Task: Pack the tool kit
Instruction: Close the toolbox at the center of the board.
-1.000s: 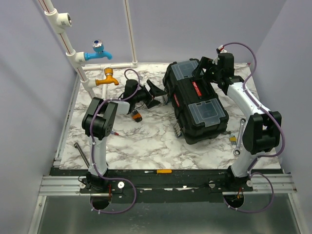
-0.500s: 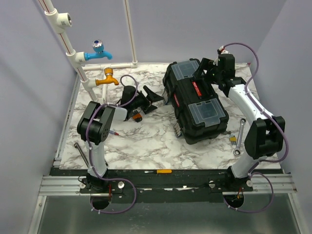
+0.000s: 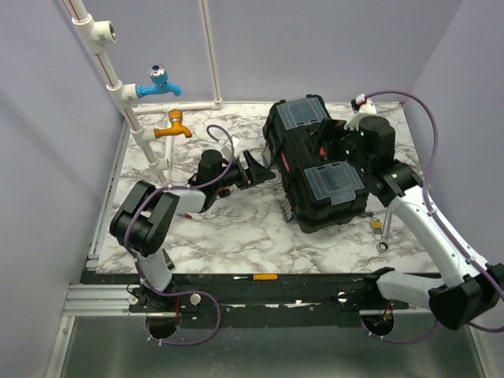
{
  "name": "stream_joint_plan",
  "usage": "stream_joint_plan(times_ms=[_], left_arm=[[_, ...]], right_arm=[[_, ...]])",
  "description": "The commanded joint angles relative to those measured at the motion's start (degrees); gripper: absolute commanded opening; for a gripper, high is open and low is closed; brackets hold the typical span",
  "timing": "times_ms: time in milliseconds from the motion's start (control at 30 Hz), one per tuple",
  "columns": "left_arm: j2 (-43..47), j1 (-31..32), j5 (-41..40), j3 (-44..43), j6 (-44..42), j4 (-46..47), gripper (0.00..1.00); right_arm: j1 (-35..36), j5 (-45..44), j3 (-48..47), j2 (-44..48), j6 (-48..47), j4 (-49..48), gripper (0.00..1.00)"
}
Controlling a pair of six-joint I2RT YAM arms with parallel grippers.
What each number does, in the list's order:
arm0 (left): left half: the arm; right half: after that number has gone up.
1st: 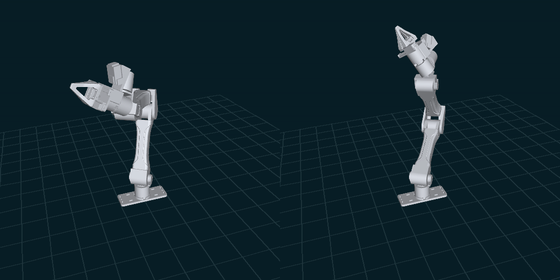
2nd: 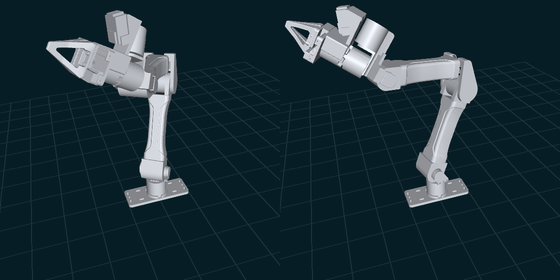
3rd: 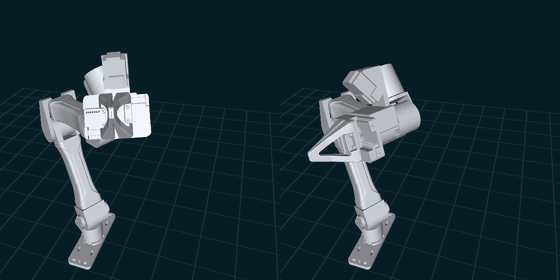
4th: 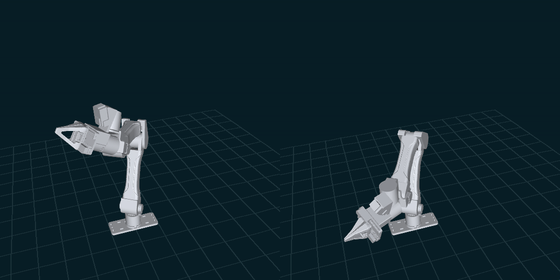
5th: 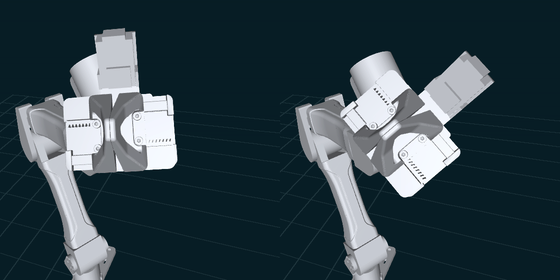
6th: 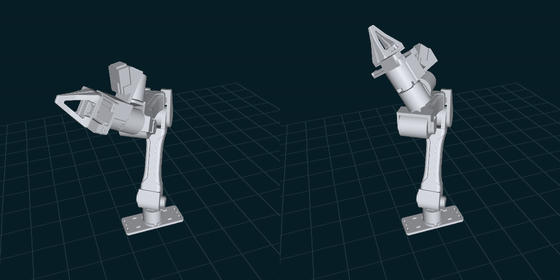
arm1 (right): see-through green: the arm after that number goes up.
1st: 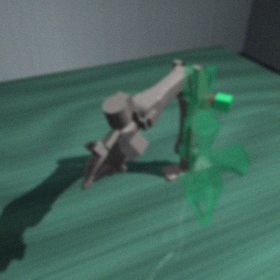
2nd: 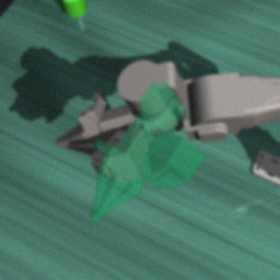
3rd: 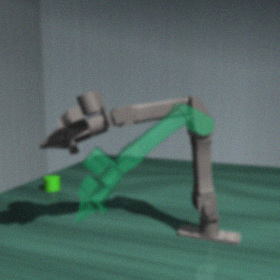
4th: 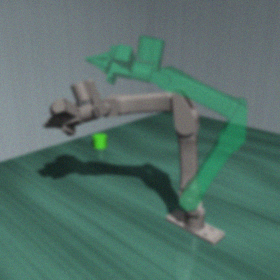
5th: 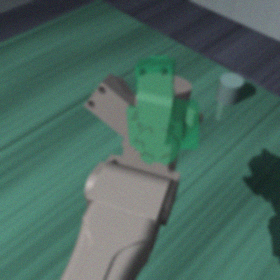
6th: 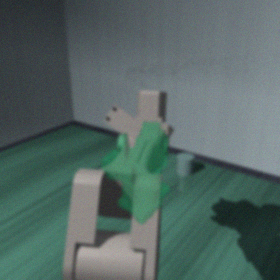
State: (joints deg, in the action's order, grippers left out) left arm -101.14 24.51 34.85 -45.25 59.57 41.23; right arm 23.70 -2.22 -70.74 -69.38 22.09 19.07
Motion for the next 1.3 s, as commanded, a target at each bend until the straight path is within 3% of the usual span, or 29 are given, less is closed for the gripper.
stream_joint_plan(times_ms=[0,133,367,500,767,1000,1267], left_arm=[[-1.68,3.58,6.17,4.27,-6.60,14.82,0.89],[-6.56,5.47,7.57,4.57,-3.63,25.27,0.89],[-11.39,7.31,6.54,3.24,-4.60,24.62,0.89],[-16.32,7.98,7.93,0.82,-1.64,28.98,0.89],[-18.97,10.25,15.11,-2.14,-1.00,29.79,0.86],[-21.90,12.72,22.49,0.30,12.68,49.20,0.83],[-17.00,12.95,24.62,2.19,14.36,49.69,0.71]], right_arm=[[1.14,9.93,8.76,5.90,-0.03,0.30,0.97],[1.21,17.05,12.29,10.48,-1.65,1.94,0.97],[2.25,19.57,20.44,18.46,4.36,1.95,0.93],[2.31,18.07,23.23,22.38,5.63,1.91,0.93],[2.31,14.85,21.64,23.08,4.03,5.97,0.94],[2.31,14.54,20.79,21.58,3.93,7.57,0.95],[2.31,15.40,19.96,20.80,2.16,12.42,0.95]])
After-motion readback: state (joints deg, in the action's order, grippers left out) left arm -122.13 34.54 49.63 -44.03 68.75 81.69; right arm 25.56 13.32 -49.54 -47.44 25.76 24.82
